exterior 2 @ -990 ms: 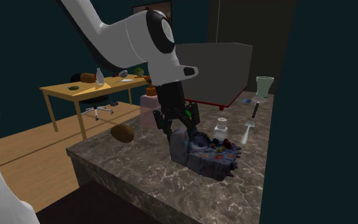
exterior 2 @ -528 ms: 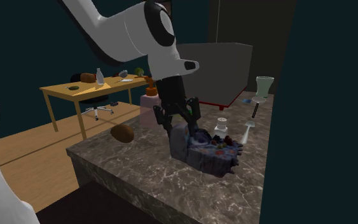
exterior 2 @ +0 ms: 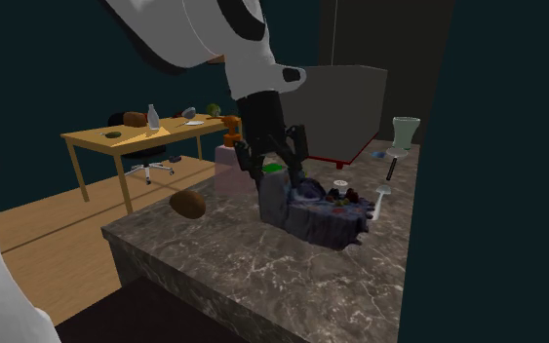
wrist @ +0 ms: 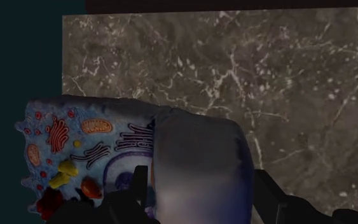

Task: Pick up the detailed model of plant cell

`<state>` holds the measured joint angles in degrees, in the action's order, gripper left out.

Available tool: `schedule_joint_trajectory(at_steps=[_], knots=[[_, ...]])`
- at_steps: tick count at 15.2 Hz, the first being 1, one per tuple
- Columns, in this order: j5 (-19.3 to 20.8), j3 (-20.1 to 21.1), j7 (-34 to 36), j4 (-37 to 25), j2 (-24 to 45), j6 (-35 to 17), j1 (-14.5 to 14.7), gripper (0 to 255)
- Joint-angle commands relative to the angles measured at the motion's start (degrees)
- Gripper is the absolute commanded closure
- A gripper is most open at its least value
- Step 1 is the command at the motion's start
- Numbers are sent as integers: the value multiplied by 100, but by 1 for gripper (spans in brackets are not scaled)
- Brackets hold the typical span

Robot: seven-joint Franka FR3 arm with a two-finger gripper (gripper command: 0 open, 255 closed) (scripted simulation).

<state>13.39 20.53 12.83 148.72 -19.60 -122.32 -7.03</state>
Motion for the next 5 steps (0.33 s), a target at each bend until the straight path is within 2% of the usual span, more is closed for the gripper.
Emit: schedule_joint_trajectory(at_steps=[1,5], knots=[[-66,-25,-84,-57,-139,174,32,255],[-115,-51,-163,-145,-243,351,52,255]])
